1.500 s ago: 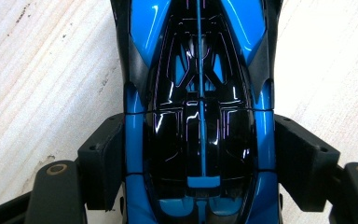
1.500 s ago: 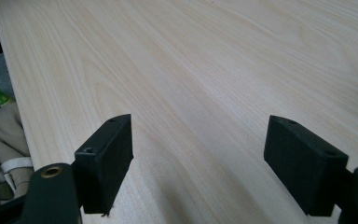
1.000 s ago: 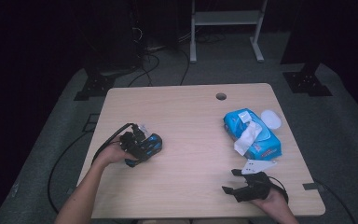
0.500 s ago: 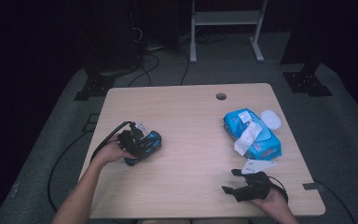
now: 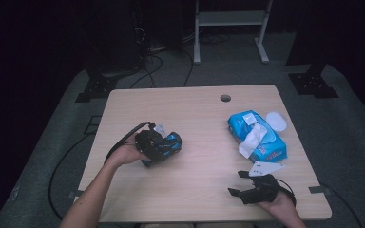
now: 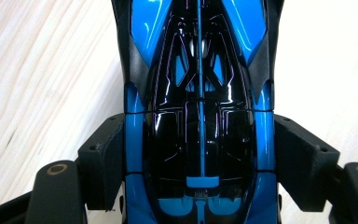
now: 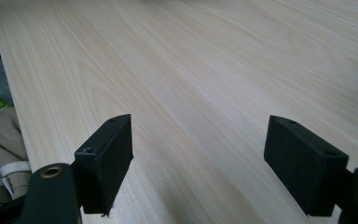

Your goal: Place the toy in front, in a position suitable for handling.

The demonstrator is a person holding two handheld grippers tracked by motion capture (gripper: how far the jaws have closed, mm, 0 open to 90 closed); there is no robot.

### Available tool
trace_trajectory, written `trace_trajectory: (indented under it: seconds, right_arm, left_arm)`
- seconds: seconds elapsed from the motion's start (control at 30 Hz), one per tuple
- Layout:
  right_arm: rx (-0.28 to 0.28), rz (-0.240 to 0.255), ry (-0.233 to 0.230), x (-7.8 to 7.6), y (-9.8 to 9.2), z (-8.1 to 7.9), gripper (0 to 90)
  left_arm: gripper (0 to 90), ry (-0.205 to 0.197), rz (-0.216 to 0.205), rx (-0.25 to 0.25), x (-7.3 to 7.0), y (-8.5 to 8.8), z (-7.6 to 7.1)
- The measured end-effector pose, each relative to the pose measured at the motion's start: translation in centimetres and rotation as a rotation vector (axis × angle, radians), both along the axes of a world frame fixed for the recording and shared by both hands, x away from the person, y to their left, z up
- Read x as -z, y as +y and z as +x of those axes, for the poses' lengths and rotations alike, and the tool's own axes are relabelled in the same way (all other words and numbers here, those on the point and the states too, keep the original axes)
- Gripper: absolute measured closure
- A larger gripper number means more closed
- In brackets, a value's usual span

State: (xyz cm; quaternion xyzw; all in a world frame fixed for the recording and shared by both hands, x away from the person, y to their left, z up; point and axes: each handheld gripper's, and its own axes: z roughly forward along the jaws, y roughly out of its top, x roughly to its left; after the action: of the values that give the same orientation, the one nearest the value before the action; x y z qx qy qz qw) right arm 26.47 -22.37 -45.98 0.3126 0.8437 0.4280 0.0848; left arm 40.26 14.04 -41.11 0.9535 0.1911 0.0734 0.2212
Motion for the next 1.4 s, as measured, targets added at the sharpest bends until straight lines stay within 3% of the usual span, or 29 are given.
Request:
trace_trajectory:
  seconds: [0.13, 0.7, 1.03, 1.4]
  right_arm:
    - [0.006, 0.003, -0.003, -0.1, -0.2, -0.1, 22.8]
    - [0.016, 0.013, -0.011, -0.3, -0.6, -0.1, 22.8]
    - [0.018, 0.017, -0.015, -0.3, -0.7, -0.1, 22.8]
    - [0.018, 0.018, -0.015, -0.3, -0.7, -0.1, 22.8]
  left_arm:
    - [26.1, -0.007, -0.002, 0.058, -0.2, -2.3, -0.5]
    - [26.1, -0.009, 0.022, 0.195, 0.6, -7.8, -2.5]
    - [26.1, 0.01, 0.033, 0.239, 1.9, -9.7, -3.3]
    - [26.0, 0.023, 0.059, 0.256, 2.9, -10.2, -3.5]
